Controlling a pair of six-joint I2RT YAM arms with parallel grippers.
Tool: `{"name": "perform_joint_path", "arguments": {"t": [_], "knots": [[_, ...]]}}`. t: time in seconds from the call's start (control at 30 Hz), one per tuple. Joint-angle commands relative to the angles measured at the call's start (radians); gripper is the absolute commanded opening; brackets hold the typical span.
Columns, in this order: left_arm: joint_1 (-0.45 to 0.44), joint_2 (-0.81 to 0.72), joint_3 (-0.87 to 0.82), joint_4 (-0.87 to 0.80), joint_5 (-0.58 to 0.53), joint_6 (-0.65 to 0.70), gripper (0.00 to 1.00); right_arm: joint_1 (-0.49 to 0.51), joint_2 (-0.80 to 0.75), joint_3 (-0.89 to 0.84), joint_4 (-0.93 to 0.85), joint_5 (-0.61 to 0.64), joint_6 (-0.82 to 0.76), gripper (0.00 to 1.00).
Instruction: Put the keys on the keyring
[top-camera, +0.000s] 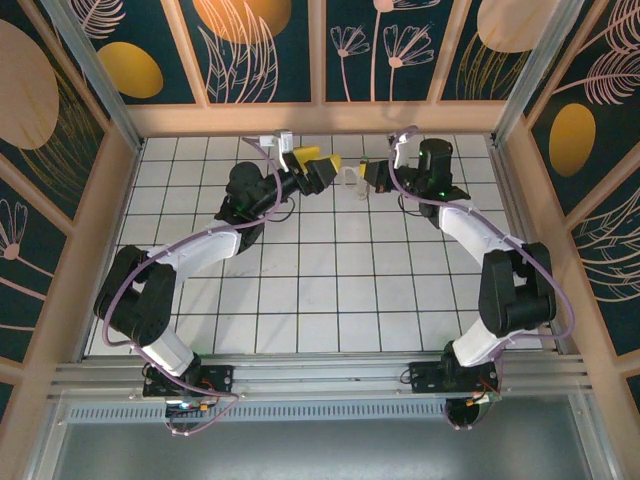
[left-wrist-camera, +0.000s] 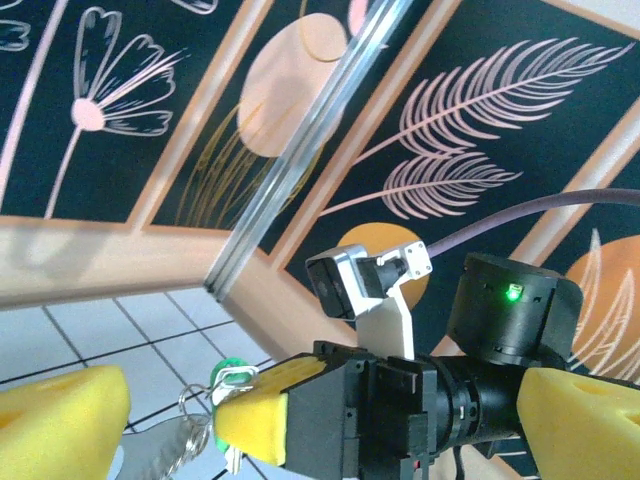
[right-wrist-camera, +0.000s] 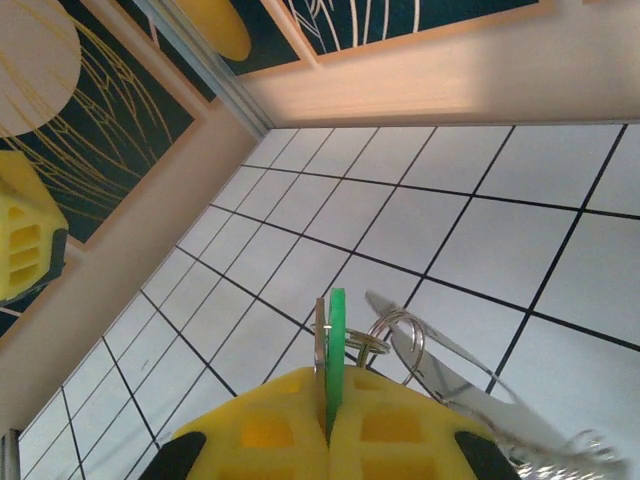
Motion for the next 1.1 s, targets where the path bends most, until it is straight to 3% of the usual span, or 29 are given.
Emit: {"name": "perform_joint_path", "arguments": {"t": [0.0, 0.47, 1.07], "knots": [[0.012, -0.026, -0.008, -0.017, -0.024, 0.026, 0.99, -0.023, 0.021, 0.047, 0.065, 0.005, 0.009, 0.00], [0.018, -0.017, -0.004, -0.047, -0.033, 0.031, 0.99, -0.136, 0.185, 0.103, 0.081, 0.000, 0.034, 0.00], [0.018, -0.028, -0.008, -0.031, 0.000, 0.011, 0.99, -0.136, 0.118, -0.275, 0.308, 0.051, 0.210, 0.00]]}}
